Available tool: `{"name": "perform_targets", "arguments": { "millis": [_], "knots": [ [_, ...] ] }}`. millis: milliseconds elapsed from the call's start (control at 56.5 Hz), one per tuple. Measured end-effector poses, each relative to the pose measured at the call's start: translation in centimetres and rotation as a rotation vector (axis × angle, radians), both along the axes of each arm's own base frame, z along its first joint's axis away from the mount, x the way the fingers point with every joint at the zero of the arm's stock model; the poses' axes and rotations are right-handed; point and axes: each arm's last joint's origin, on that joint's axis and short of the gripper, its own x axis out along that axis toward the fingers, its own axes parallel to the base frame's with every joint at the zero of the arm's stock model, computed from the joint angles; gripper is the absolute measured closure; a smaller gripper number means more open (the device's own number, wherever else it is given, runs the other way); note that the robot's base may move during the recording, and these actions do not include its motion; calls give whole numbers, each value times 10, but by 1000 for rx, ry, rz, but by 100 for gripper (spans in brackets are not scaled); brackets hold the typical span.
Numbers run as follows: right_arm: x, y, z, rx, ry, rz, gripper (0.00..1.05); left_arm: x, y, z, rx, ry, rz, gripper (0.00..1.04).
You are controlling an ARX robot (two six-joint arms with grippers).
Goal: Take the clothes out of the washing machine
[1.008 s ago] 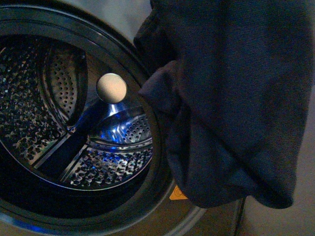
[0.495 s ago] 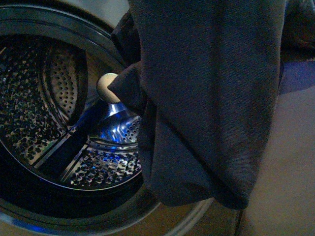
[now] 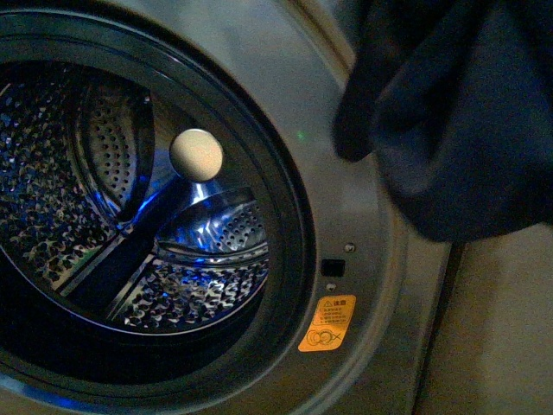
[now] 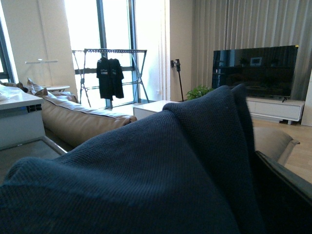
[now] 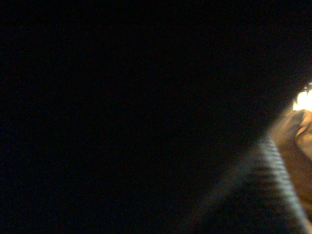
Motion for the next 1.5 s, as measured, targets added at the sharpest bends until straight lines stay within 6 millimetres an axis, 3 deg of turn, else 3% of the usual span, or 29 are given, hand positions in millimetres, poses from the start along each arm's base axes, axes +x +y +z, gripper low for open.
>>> {"name": "perform_targets", "arguments": {
  "millis": [248, 460, 672, 707, 849, 990, 1114, 1273, 1344, 1450, 1503],
  "knots": [
    [-20, -60, 33, 34, -79, -75, 94, 0, 0, 0, 0, 0, 0, 7],
    [-32, -124, 52, 44, -50, -132, 94, 0, 0, 0, 0, 0, 0, 7],
    [-58, -211, 67, 101, -11, -237, 94, 0, 0, 0, -1, -1, 0, 7],
    [-69, -237, 68, 121, -8, -283, 94, 0, 0, 0, -1, -1, 0, 7],
    [-107, -299, 55, 170, 67, -383, 94, 0, 0, 0, -1, -1, 0, 7],
    [-126, -335, 18, 208, 216, -411, 94, 0, 0, 0, -1, -1, 0, 7],
    [-137, -371, -33, 299, 372, -439, 94, 0, 0, 0, -1, -1, 0, 7],
    [-145, -418, -117, 496, 607, -485, 94, 0, 0, 0, -1, -2, 0, 7],
    [-143, -434, -169, 616, 766, -481, 94, 0, 0, 1, -2, -2, 0, 7],
    [-132, -443, -246, 733, 1007, -458, 94, 0, 0, 1, -2, -2, 0, 7],
    [-124, -443, -280, 782, 1110, -431, 84, -1, 0, 1, -2, -2, 0, 7]
  ]
}}
